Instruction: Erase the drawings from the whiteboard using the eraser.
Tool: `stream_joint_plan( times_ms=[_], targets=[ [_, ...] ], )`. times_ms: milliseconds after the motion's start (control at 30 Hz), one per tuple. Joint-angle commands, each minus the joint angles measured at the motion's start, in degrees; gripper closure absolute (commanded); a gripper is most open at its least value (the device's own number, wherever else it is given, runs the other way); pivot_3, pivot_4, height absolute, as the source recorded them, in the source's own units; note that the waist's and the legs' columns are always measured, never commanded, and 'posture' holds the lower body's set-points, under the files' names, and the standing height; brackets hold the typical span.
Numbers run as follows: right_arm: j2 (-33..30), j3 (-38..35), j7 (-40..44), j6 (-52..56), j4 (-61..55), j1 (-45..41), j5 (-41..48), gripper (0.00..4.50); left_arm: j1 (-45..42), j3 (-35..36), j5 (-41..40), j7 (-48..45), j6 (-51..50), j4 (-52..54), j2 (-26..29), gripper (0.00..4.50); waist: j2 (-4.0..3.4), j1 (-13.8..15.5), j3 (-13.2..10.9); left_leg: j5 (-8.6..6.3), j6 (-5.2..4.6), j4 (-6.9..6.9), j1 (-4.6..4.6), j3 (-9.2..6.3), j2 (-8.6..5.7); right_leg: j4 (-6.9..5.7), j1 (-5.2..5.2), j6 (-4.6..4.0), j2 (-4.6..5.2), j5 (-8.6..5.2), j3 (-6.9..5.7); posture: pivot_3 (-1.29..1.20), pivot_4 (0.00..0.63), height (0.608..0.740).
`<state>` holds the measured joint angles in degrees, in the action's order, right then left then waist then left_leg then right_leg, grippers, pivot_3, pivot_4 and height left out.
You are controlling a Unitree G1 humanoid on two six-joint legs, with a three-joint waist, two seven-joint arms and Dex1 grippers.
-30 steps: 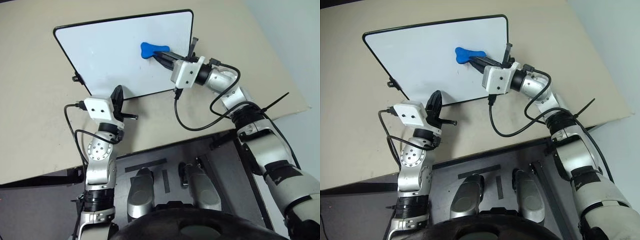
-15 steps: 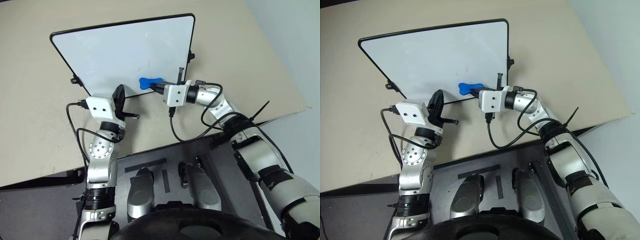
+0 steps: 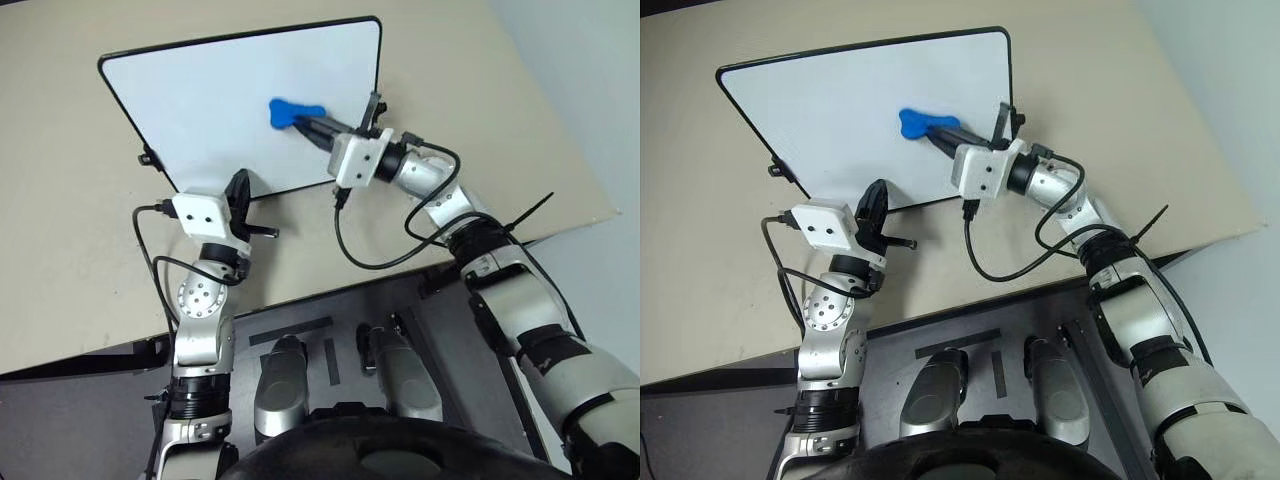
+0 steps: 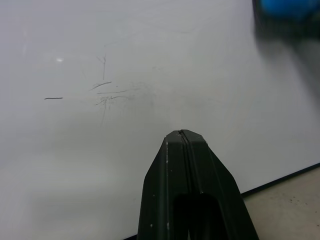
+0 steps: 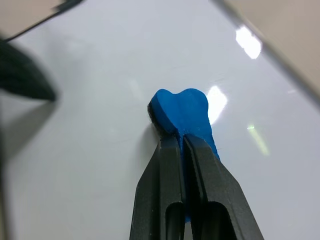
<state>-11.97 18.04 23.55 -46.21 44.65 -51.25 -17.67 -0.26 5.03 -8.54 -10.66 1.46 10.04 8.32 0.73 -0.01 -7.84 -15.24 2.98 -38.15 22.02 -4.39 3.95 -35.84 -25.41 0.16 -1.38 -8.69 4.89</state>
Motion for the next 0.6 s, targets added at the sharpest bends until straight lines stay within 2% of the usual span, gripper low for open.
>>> stream_joint_plan(
  times_ms=[33,267,600],
  targets=[
    [-0.7,-2.3,-2.0,1.7,-2.4,0.2,1.3,4.46,-1.1,0.0,0.2,-0.2,0.9,0.9,0.3,4.50,0.00,0.0,0.0,0.00,0.00,0.00,0.00,0.00,0.00,0.01,0.00,0.01,0.00,0.00,0.00,0.00,0.150,0.740],
    [-1.6,0.2,0.2,3.0,-2.3,5.0,0.1,4.46,-1.1,0.0,0.3,-0.3,0.7,1.1,0.3,4.50,0.01,0.1,0.0,0.00,0.00,-0.01,-0.02,-0.01,0.00,0.02,0.04,0.02,0.00,-0.01,0.00,0.00,0.150,0.740],
    [-4.3,2.0,18.1,10.0,-14.9,15.1,10.4,4.46,-0.5,0.5,-0.1,-0.5,0.4,1.9,0.9,4.50,0.01,0.0,0.0,-0.01,0.02,0.02,0.02,0.03,-0.01,0.07,0.01,0.08,-0.03,-0.04,0.00,0.00,0.150,0.740]
  ],
)
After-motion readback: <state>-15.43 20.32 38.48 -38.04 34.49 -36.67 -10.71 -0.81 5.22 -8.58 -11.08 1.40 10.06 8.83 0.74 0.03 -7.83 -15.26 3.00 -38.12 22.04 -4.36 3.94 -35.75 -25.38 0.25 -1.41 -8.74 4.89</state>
